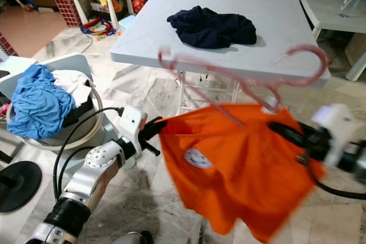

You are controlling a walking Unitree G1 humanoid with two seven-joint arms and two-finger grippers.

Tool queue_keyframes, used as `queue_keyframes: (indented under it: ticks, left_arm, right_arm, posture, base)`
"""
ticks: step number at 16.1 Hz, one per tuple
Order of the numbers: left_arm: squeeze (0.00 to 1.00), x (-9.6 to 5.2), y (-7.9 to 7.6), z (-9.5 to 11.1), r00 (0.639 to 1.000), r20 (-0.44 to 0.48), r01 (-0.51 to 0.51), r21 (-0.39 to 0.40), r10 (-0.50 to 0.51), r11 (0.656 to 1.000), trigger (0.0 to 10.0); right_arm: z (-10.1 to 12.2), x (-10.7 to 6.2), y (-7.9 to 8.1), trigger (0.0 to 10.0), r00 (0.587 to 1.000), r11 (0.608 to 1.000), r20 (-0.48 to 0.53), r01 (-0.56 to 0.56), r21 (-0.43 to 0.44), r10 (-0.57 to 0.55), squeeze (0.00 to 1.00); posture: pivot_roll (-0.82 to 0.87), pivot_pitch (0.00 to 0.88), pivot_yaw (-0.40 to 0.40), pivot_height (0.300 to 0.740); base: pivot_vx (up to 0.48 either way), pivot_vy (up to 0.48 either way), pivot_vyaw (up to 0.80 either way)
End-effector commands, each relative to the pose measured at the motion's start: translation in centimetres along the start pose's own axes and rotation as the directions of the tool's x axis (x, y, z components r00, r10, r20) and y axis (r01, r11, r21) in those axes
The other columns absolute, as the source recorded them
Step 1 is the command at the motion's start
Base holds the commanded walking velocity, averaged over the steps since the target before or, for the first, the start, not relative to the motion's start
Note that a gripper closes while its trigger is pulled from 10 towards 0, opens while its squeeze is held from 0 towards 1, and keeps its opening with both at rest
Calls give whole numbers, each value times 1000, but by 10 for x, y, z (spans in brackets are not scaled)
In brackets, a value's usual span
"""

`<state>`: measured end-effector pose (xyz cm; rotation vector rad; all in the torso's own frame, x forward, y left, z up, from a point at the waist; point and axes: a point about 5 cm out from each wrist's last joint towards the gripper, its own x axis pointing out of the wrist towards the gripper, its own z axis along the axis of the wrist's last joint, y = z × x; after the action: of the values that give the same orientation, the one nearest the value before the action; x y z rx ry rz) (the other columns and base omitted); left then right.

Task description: Hang hanger

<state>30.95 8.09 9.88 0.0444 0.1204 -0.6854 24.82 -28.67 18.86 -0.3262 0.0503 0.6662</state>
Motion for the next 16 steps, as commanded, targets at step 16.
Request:
queue_keyframes:
  ticks: [16]
  left_arm:
    - [1000, -21, -31, 22, 930, 11, 351, 268, -367, 897, 10000]
  right_arm:
    - [-68, 89, 16, 10000, 906, 968, -341, 224, -110, -249, 0]
  posture:
    - [-17, 80, -27, 740]
  base:
    - [0, 0, 0]
